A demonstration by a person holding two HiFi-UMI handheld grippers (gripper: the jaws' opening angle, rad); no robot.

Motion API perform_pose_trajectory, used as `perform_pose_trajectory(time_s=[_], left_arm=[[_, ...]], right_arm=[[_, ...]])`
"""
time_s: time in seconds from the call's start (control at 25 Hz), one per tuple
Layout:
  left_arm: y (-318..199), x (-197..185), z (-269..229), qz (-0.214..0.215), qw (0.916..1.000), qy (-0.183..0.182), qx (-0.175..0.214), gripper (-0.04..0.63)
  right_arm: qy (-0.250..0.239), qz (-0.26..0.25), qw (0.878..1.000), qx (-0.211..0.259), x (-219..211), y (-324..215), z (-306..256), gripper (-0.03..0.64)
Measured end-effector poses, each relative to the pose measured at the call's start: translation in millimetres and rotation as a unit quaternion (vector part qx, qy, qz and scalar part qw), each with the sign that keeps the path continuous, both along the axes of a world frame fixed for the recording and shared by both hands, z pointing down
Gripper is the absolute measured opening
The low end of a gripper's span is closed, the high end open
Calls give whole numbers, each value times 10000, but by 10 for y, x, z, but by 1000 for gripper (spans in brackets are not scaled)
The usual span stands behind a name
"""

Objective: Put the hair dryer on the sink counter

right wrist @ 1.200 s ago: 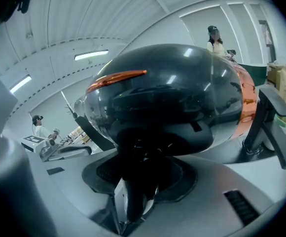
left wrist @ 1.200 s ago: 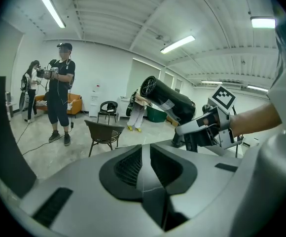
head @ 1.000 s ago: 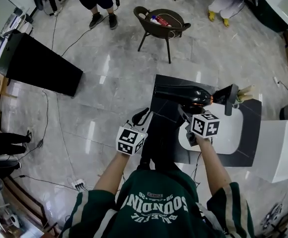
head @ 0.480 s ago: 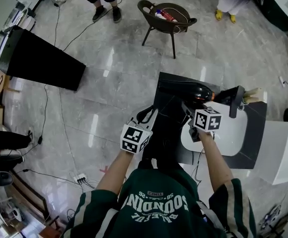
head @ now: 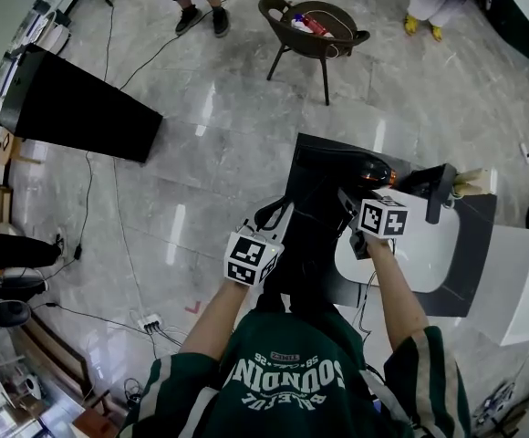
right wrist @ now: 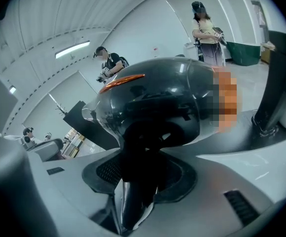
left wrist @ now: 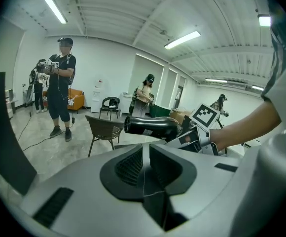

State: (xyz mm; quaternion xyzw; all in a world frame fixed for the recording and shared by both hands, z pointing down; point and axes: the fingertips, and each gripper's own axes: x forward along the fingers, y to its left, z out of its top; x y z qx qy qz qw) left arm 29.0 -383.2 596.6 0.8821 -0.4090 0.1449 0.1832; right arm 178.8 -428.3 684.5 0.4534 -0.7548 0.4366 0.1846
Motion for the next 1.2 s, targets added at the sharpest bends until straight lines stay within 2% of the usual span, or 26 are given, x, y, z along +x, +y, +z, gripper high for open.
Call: perform_pose_trajectory(time_s=[1.2], left_arm=[[36, -254, 196, -237, 9989, -196, -354, 54]], right_arm=[[139, 561, 9961, -673, 249, -90, 650, 192]])
